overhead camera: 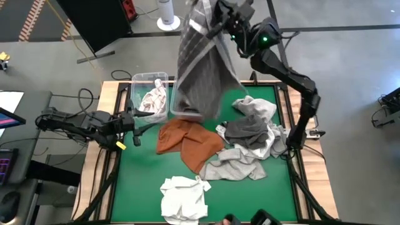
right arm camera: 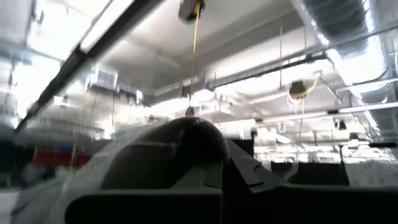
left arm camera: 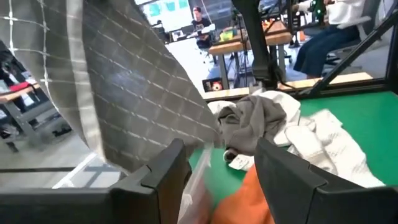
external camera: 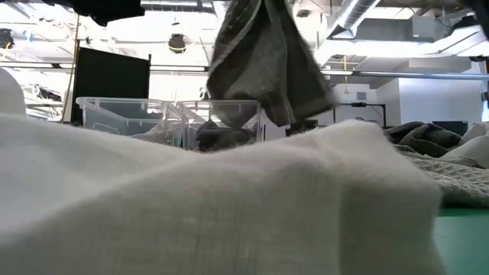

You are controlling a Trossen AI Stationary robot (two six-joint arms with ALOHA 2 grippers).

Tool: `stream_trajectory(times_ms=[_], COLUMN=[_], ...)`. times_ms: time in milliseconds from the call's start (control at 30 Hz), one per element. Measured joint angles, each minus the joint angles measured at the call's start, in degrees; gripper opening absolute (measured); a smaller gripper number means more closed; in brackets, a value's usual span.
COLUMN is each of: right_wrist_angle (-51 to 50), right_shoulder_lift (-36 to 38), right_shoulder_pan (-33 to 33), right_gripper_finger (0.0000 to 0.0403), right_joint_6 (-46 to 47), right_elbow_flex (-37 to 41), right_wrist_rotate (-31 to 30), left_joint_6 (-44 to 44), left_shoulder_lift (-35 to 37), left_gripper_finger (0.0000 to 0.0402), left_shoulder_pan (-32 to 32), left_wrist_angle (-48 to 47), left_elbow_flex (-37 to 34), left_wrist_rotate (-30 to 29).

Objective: Sort towels by color in basket
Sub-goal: Put the dark gray patterned towel into the right transparent bin

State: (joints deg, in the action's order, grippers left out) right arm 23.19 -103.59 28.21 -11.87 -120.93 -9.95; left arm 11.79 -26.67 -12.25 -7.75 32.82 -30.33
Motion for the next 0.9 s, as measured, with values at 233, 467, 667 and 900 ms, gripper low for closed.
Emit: stream_trajectory(times_ms=[233, 467, 667, 900], right_wrist_angle=[3.97, -7.92, -31.02, -59.87], right_shoulder_lift=[-8.05, -9.2, -8.96, -8.31], right_shoulder_pan=[-0.02, -0.92, -3.21, -5.44], right_gripper_finger=[0.0018, 0.0018, 0.0018, 0.0018], right_joint_6=[2.64, 7.7, 4.05, 2.02], right_elbow_flex=[-12.93, -12.06, -12.07, -12.08], right_wrist_rotate=[0.1, 5.24, 5.54, 5.63], left_joint_6=[0.48, 0.23, -1.43, -2.51], left_shoulder_lift=[0.13, 0.3, 1.15, 4.63], left_gripper_finger=[0.018, 0.018, 0.018, 0.018], left_shoulder_pan=[0.0, 0.0, 0.0, 0.0], left_wrist_angle=[-2.33, -3.11, -4.56, -6.01], left_elbow_flex=[0.0, 0.02, 0.02, 0.07], left_wrist_rotate=[-0.27, -1.08, -4.48, -5.01])
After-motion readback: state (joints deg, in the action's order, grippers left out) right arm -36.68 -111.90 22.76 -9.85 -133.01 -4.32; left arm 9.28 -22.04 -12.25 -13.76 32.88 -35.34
